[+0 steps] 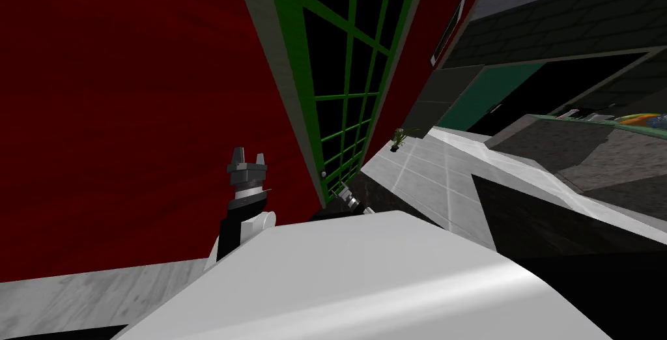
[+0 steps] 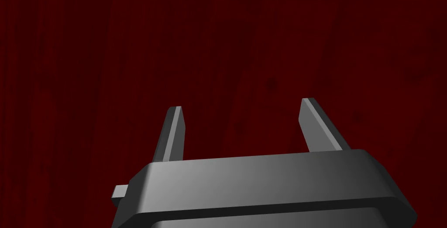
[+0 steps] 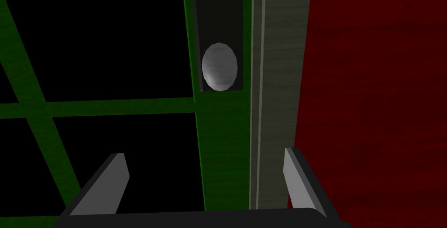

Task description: Pull the door open

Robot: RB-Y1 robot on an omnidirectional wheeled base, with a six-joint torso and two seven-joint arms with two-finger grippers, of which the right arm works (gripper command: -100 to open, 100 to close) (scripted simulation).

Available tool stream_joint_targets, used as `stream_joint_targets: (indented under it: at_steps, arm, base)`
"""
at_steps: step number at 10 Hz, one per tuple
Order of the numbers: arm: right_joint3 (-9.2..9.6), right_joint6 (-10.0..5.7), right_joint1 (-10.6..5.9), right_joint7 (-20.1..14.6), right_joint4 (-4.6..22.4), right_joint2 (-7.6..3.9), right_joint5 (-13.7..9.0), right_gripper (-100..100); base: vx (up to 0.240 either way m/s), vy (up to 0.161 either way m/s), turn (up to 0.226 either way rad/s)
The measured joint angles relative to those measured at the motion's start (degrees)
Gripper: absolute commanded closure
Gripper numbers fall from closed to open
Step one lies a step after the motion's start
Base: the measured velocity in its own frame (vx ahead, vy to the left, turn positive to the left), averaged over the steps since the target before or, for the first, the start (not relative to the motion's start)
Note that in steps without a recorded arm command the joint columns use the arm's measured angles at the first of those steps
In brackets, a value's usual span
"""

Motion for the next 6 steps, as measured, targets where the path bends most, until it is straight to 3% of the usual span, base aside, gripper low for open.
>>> stream_joint_targets:
  at_steps: [3, 6]
  arm:
    - [-0.31, 0.18, -0.54, 0.53, 1.10, -0.98, -1.14, -100]
    - [-0.32, 0.80, -0.16, 0.91, 0.80, -2.20, -2.43, -100]
  base:
    - [-0.048, -0.149, 0.307]
    - [-0.073, -0.083, 0.318]
